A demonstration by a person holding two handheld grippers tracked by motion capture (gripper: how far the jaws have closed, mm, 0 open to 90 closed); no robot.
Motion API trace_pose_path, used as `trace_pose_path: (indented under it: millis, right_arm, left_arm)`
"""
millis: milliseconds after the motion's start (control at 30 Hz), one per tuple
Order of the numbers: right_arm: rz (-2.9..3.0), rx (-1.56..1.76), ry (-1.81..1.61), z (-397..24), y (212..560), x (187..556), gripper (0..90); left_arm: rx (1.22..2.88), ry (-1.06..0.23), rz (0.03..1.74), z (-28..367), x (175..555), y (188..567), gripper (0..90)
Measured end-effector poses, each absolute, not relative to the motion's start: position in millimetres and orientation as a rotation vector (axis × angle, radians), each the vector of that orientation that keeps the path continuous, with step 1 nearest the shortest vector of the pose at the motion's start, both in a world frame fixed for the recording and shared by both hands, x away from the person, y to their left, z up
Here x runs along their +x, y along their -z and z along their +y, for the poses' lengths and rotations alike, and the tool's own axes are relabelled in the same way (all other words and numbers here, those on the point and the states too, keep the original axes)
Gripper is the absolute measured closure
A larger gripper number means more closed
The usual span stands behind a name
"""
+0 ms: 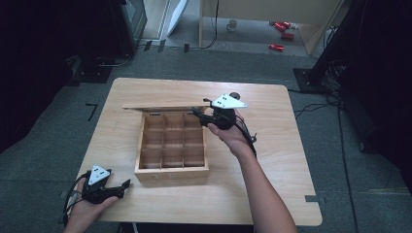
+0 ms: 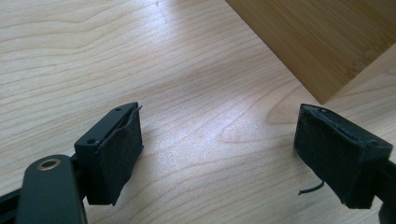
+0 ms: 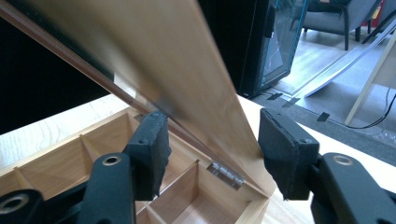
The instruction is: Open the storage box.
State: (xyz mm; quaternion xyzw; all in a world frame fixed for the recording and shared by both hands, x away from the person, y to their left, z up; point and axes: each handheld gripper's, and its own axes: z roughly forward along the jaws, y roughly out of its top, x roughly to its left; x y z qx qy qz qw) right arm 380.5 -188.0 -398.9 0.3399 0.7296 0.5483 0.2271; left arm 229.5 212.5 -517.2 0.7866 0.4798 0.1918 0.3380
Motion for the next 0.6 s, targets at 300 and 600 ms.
trace_pose_path:
  millis: [300,600]
  right_arm:
    - [2.004,0.892,-1.507,-193.7,393.5,397.3,56.4]
    - [1.986,0.915,-1.515,-198.4,389.7,411.7,63.9]
  left_arm:
    - [2.046,-0.495,1.251,212.8,229.7,517.1,15.8]
    - [2.042,-0.492,1.251,213.3,230.2,517.2,15.8]
